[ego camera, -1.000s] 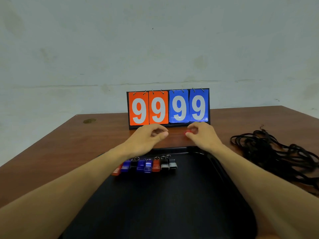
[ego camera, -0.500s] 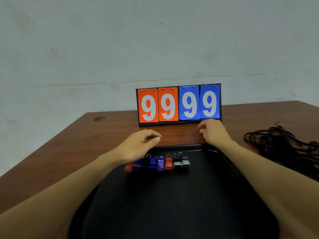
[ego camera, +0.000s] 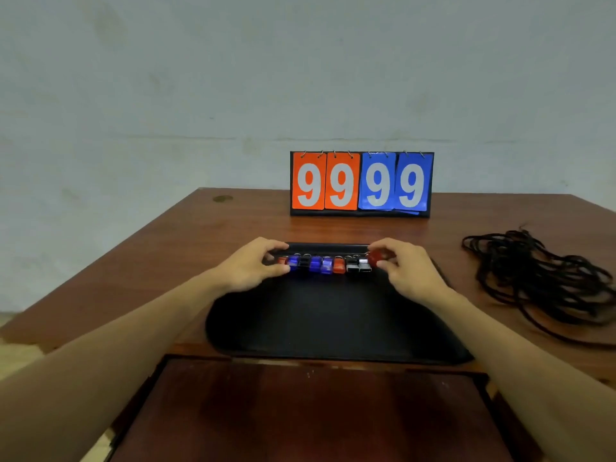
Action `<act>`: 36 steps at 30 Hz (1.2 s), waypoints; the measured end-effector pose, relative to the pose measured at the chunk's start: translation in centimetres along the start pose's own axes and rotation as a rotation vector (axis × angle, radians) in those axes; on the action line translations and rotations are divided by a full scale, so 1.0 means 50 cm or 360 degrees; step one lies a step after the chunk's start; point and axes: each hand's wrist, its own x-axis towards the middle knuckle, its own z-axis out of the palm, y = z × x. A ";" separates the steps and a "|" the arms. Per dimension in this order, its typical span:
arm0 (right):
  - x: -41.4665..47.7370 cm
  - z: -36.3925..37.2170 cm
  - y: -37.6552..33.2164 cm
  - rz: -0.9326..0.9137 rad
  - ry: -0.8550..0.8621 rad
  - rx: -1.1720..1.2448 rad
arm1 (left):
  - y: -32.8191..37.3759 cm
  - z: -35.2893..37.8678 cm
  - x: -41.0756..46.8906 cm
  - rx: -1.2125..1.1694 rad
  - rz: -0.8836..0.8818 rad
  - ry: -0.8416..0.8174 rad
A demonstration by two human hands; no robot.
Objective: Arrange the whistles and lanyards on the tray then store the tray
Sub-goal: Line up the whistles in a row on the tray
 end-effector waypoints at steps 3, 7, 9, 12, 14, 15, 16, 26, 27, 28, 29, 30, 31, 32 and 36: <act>-0.018 0.009 0.003 -0.0013 0.0021 0.0047 | -0.008 0.011 -0.003 -0.0008 0.0013 0.0079; -0.023 0.019 0.008 -0.0030 0.0017 0.0119 | -0.015 0.019 -0.001 -0.0036 0.0062 0.0231; -0.021 0.021 0.010 -0.0025 -0.0009 0.0101 | -0.016 0.024 0.002 -0.0071 0.0075 0.0260; -0.017 0.024 0.010 -0.0015 -0.0023 0.0040 | -0.015 0.031 0.004 -0.0076 0.0078 0.0289; -0.015 0.024 0.007 0.0002 -0.0037 0.0061 | -0.018 0.035 0.005 -0.0060 0.0085 0.0323; -0.014 0.023 0.006 0.0016 -0.0045 0.0080 | -0.019 0.037 0.005 -0.0057 0.0083 0.0334; -0.014 0.023 0.005 0.0027 -0.0050 0.0097 | -0.019 0.039 0.004 -0.0054 0.0078 0.0341; -0.017 0.025 0.008 0.0072 -0.0031 0.0193 | -0.011 0.034 -0.004 -0.0064 0.0014 0.0344; -0.019 0.025 0.006 0.0081 -0.0007 0.0218 | -0.006 0.032 -0.008 -0.0069 0.0007 0.0348; -0.021 0.024 0.003 0.0077 0.0023 0.0233 | 0.001 0.029 -0.013 -0.0076 -0.0004 0.0357; -0.024 0.021 0.001 0.0069 0.0062 0.0230 | 0.011 0.028 -0.019 -0.0084 -0.0008 0.0370; -0.027 0.014 -0.002 0.0053 0.0114 0.0205 | 0.022 0.027 -0.023 -0.0085 -0.0001 0.0383; -0.030 0.004 -0.004 0.0031 0.0164 0.0156 | 0.035 0.025 -0.027 -0.0078 0.0022 0.0390; -0.033 -0.009 -0.005 0.0002 0.0200 0.0093 | 0.050 0.026 -0.030 -0.0066 0.0050 0.0385; -0.059 -0.073 0.008 -0.0008 0.0225 -0.0146 | 0.123 0.049 -0.035 -0.0066 0.0180 0.0346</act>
